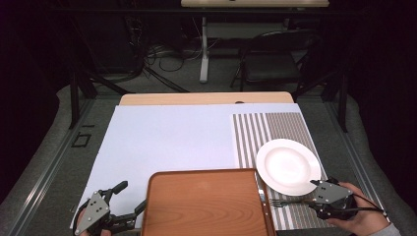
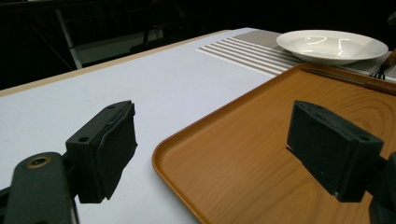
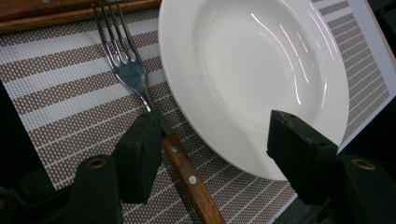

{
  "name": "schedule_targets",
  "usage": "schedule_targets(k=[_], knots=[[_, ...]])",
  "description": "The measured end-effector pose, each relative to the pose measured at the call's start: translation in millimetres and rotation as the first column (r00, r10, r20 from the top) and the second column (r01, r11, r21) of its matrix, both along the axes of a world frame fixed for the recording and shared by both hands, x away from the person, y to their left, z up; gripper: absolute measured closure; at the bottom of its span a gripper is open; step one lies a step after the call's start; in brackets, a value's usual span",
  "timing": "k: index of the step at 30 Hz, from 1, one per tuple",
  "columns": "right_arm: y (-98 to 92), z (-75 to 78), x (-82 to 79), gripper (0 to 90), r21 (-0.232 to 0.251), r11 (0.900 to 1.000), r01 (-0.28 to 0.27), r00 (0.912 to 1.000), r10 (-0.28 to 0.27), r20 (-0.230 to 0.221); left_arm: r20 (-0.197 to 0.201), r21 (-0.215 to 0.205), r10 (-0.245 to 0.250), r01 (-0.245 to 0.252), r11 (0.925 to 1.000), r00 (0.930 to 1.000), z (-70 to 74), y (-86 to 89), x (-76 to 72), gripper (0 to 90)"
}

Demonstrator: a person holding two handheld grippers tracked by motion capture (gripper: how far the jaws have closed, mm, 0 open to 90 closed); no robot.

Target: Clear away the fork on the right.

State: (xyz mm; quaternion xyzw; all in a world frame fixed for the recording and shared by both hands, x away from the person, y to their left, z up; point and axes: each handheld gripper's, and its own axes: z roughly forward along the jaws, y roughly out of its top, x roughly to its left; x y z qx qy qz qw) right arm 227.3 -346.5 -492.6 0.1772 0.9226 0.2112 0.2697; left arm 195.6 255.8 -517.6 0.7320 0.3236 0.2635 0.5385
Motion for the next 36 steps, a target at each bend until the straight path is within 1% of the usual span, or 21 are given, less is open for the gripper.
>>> schedule_targets(k=[2,3,6,7,9,10,11,12,16,18,19,21,22,23,24,27,30,33,34,35,36], knots=[[0.5,-0.3,0.5,39.3,-0.015,1.0,-0.014,0.9999,0.014,-0.002,0.0,0.0,0.001,-0.001,1.0,1.0,0.1,0.0,-0.1,15.8],[1.0,-0.3,0.3,39.5,-0.035,0.999,-0.022,0.9998,0.022,0.002,0.001,-0.001,0.001,-0.001,1.0,1.0,0.1,0.0,-0.2,15.8],[1.3,-1.2,0.9,40.2,-0.046,0.998,-0.032,0.9995,0.032,0.001,-0.001,0.0,0.002,-0.002,1.0,1.0,0.1,0.1,0.0,15.8],[1.0,-1.6,1.4,45.4,-0.069,0.997,-0.046,0.9989,0.045,-0.014,-0.001,0.001,0.003,-0.003,1.0,1.0,0.0,0.1,0.0,15.8],[1.1,-2.8,1.0,45.4,-0.07,0.997,-0.041,0.999,0.039,-0.022,0.0,0.0,0.004,-0.004,1.0,1.0,0.0,0.1,-0.1,15.8],[0.1,-3.8,2.1,45.5,-0.095,0.994,-0.044,0.9986,0.041,-0.033,-0.001,-0.001,0.004,-0.004,1.0,1.0,0.0,0.1,-0.2,15.8],[0.2,-5.1,1.8,46.6,-0.095,0.995,-0.038,0.9985,0.034,-0.042,0.0,-0.001,0.005,-0.005,1.0,1.0,0.0,0.4,-0.2,15.8],[-0.3,-4.7,2.3,48.9,-0.118,0.991,-0.057,0.9977,0.052,-0.043,0.0,-0.001,0.005,-0.005,1.0,1.0,0.0,0.4,-0.2,15.8],[-0.6,-7.2,1.2,53.5,-0.14,0.987,-0.08,0.9949,0.071,-0.072,-0.003,-0.001,0.005,-0.005,1.0,1.0,-0.3,0.5,0.2,15.8],[-1.3,-10.9,1.9,55.3,-0.118,0.987,-0.109,0.9926,0.101,-0.067,-0.004,-0.001,0.005,-0.005,1.0,1.0,-0.3,0.4,0.3,15.8],[-1.2,-10.6,1.0,56.7,-0.137,0.985,-0.109,0.9926,0.1,-0.068,-0.005,-0.001,0.005,-0.005,1.0,1.0,-0.4,0.2,0.2,15.8],[-1.3,-11.3,1.3,58.2,-0.142,0.982,-0.126,0.991,0.119,-0.062,-0.005,-0.001,0.005,-0.005,1.0,1.0,-0.4,0.0,0.2,15.8],[-1.2,-10.1,0.8,58.9,-0.168,0.977,-0.13,0.9897,0.118,-0.081,-0.005,-0.001,0.005,-0.005,1.0,1.0,-0.5,0.0,0.2,15.8],[-1.3,-13.0,0.5,59.9,-0.148,0.979,-0.141,0.9891,0.133,-0.063,-0.005,0.0,0.005,-0.005,1.0,1.0,-0.5,0.0,0.2,15.8],[-1.4,-14.5,-0.5,60.8,-0.148,0.976,-0.158,0.9866,0.15,-0.064,-0.006,0.001,0.005,-0.005,1.0,1.0,-0.6,0.1,0.2,15.8],[-1.4,-15.3,-0.9,62.5,-0.154,0.975,-0.162,0.9855,0.152,-0.075,-0.006,0.0,0.007,-0.007,1.0,1.0,-0.7,0.0,0.3,15.8],[-1.9,-17.1,0.1,64.5,-0.197,0.964,-0.178,0.9833,0.166,-0.075,-0.006,0.001,0.006,-0.006,1.0,1.0,-0.7,-0.1,0.3,15.8],[-1.9,-19.1,-0.3,65.1,-0.197,0.966,-0.167,0.9846,0.153,-0.085,-0.006,0.002,0.006,-0.006,1.0,1.0,-0.8,-0.2,0.4,15.8],[-1.1,-21.0,0.5,65.5,-0.217,0.961,-0.173,0.9837,0.157,-0.087,-0.006,0.002,0.006,-0.006,1.0,1.0,-0.8,-0.2,0.4,15.8],[-0.6,-22.4,-0.2,65.9,-0.225,0.96,-0.166,0.9847,0.149,-0.089,-0.006,0.002,0.006,-0.006,1.0,1.0,-0.8,-0.2,0.4,15.8],[-0.4,-23.4,0.5,66.8,-0.232,0.956,-0.18,0.9823,0.162,-0.095,-0.006,0.003,0.006,-0.006,1.0,1.0,-0.8,-0.2,0.3,15.8]])
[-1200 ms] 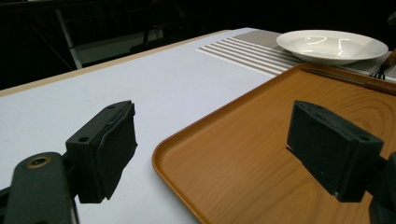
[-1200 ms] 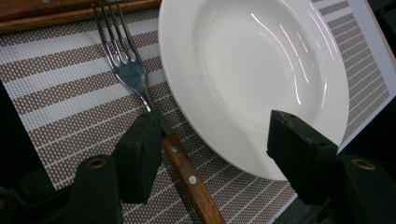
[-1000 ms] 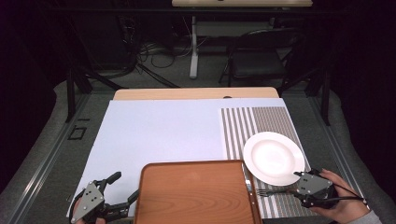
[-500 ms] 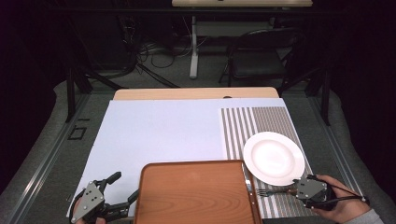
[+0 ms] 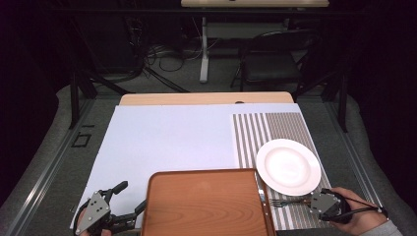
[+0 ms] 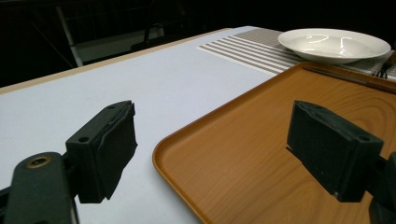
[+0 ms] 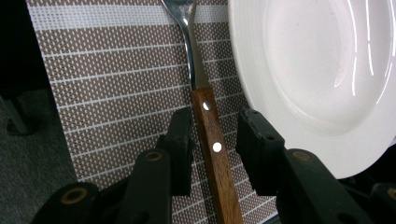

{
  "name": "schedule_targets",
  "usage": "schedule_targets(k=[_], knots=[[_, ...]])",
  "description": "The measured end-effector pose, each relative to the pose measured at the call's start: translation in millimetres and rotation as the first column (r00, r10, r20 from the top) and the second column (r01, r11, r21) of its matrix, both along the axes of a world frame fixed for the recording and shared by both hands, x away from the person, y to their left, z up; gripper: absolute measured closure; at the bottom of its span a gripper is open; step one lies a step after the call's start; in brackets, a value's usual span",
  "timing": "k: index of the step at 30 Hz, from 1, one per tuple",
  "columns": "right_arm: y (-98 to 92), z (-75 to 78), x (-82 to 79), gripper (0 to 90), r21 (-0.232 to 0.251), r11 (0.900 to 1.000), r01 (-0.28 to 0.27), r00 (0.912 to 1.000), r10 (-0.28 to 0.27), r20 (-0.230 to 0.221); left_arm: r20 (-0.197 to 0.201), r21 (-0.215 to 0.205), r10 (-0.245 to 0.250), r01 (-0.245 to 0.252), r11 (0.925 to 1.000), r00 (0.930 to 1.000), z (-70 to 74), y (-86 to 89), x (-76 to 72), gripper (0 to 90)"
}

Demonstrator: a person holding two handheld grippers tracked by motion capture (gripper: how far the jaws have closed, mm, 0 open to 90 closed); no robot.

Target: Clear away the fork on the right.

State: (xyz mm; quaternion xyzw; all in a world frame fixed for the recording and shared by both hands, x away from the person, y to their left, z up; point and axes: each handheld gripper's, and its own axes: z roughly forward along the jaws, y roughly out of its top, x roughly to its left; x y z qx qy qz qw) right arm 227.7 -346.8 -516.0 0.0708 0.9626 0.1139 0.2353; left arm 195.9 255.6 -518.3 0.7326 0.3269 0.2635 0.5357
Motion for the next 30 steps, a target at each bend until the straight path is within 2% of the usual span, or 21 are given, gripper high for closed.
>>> schedule_targets(k=[4,7,8,10,11,14,19,30], knots=[[1.3,-3.2,1.7,68.1,-0.02,1.0,-0.022,0.9997,0.022,0.005,0.0,0.0,0.0,0.0,1.0,1.0,-0.1,0.0,0.0,15.8],[2.3,-5.3,1.8,68.8,-0.032,0.999,-0.016,0.9999,0.016,-0.003,-0.001,0.001,0.0,0.0,1.0,1.0,0.0,-0.1,0.0,15.8],[2.7,-5.8,3.1,69.0,-0.039,0.999,-0.033,0.9995,0.033,-0.001,0.0,0.001,0.0,0.0,1.0,1.0,0.0,-0.1,0.0,15.8],[3.5,-7.6,3.4,69.4,-0.037,0.999,-0.027,0.9996,0.026,-0.006,-0.001,0.001,-0.001,0.001,1.0,1.0,-0.1,-0.1,0.0,15.8],[4.0,-7.2,3.8,69.6,-0.053,0.998,-0.026,0.9997,0.026,-0.007,-0.001,0.001,-0.001,0.001,1.0,1.0,-0.1,-0.1,0.0,15.8],[4.6,-9.7,5.4,70.2,-0.035,0.999,-0.025,0.9996,0.025,-0.009,-0.001,0.001,0.0,0.0,1.0,1.0,-0.1,0.0,-0.1,15.8],[5.7,-11.8,8.4,70.7,-0.05,0.998,-0.046,0.9989,0.045,-0.013,-0.001,0.001,0.0,0.0,1.0,1.0,0.0,0.0,-0.3,15.8],[7.5,-15.2,10.1,72.0,-0.068,0.996,-0.05,0.9986,0.049,-0.022,-0.001,0.002,-0.002,0.002,1.0,1.0,-0.2,-0.2,-0.2,15.8]])
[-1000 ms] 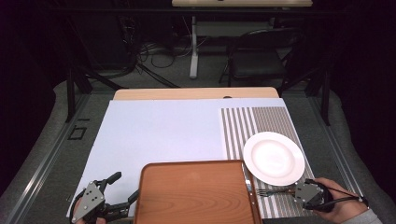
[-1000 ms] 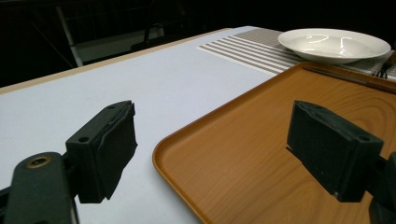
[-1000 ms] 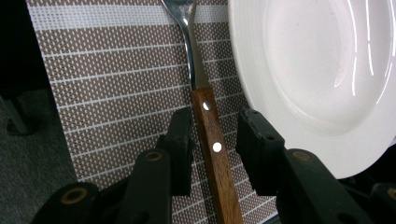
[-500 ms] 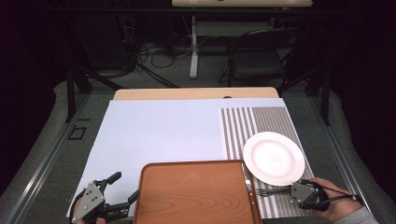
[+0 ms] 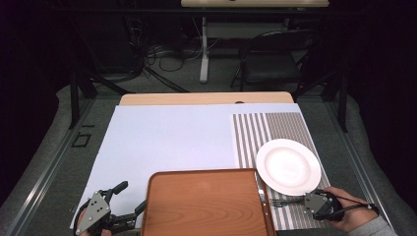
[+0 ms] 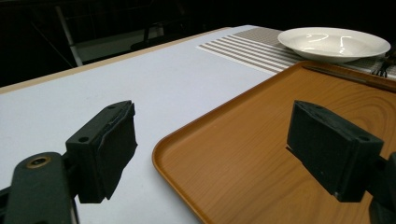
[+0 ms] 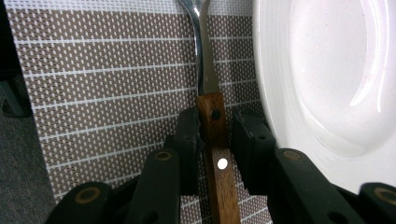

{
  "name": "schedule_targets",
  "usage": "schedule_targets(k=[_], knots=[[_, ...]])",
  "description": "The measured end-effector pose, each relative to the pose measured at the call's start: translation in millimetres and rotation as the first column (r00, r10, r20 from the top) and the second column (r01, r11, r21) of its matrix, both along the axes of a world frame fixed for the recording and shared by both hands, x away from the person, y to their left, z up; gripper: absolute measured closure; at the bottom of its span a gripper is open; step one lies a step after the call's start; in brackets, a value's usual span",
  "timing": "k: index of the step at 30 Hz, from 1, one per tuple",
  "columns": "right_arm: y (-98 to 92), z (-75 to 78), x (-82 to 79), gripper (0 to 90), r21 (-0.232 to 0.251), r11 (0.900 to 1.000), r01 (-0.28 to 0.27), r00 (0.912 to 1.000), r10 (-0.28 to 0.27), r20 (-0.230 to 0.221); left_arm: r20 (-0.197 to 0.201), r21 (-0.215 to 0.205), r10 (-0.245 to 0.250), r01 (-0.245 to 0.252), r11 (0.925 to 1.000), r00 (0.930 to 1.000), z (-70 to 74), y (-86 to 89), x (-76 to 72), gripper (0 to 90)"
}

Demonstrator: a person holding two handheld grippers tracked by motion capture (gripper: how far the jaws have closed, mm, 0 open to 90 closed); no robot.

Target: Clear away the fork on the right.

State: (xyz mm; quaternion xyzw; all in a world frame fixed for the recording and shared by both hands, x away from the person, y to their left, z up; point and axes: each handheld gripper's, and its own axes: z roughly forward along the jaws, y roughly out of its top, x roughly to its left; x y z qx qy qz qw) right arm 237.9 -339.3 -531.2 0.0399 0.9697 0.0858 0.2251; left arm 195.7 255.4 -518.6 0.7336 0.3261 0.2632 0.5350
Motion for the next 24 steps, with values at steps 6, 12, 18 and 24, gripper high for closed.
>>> schedule_targets(k=[6,12,18,24], knots=[[0.6,-0.3,1.3,73.1,-0.007,1.0,-0.012,0.9999,0.012,-0.006,-0.001,0.001,-0.001,0.001,1.0,1.0,0.1,0.0,-0.1,15.8],[1.6,-0.3,1.8,72.8,-0.015,1.0,-0.004,0.9999,0.004,-0.013,-0.002,0.002,-0.004,0.004,1.0,1.0,0.2,0.2,-0.2,15.8],[4.6,0.3,3.9,73.2,-0.043,0.999,-0.024,0.9995,0.023,-0.024,-0.001,0.001,-0.003,0.003,1.0,1.0,0.2,0.3,-0.2,15.8],[7.1,0.1,4.0,75.0,-0.065,0.997,-0.035,0.9989,0.033,-0.033,-0.001,-0.001,-0.001,0.001,1.0,1.0,0.1,0.4,-0.3,15.8]])
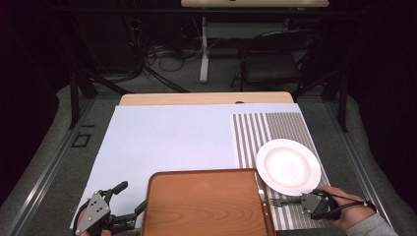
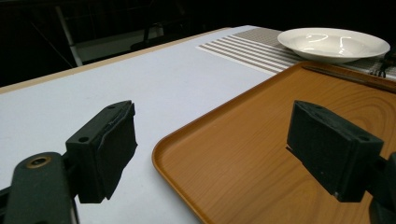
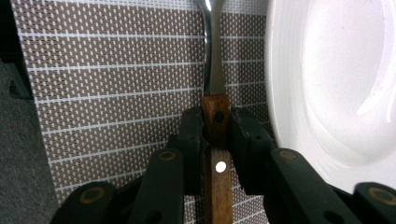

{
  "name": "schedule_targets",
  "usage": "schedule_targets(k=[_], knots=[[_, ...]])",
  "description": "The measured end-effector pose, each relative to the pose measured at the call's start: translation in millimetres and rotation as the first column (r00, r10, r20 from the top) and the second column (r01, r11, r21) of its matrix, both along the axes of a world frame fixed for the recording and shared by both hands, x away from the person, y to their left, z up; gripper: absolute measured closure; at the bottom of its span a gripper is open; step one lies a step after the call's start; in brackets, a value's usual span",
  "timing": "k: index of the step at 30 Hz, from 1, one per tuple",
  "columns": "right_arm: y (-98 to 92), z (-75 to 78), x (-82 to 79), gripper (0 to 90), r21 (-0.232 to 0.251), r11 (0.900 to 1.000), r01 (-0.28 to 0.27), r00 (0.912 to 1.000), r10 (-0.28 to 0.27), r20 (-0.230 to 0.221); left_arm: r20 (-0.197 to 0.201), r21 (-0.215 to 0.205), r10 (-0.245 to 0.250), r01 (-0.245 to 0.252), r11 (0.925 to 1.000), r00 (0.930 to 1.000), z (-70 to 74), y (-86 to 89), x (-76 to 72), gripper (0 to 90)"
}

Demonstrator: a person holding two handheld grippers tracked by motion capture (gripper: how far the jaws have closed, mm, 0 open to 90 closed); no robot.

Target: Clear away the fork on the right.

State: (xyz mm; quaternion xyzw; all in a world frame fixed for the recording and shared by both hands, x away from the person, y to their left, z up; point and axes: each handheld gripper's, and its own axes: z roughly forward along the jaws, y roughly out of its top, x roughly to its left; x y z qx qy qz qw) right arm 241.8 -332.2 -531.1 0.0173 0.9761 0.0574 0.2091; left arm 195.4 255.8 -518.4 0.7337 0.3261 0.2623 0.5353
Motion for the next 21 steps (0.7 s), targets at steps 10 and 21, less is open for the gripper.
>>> schedule_targets(k=[10,21], knots=[[2.7,0.0,-0.2,76.0,-0.025,1.0,-0.006,1.0,0.006,-0.006,0.0,-0.002,0.002,-0.002,1.0,1.0,-0.2,-0.3,0.3,15.8],[5.0,0.6,-2.3,77.0,-0.056,0.998,-0.02,0.9998,0.021,0.008,0.0,-0.003,0.004,-0.004,1.0,1.0,-0.2,0.0,0.1,15.8]])
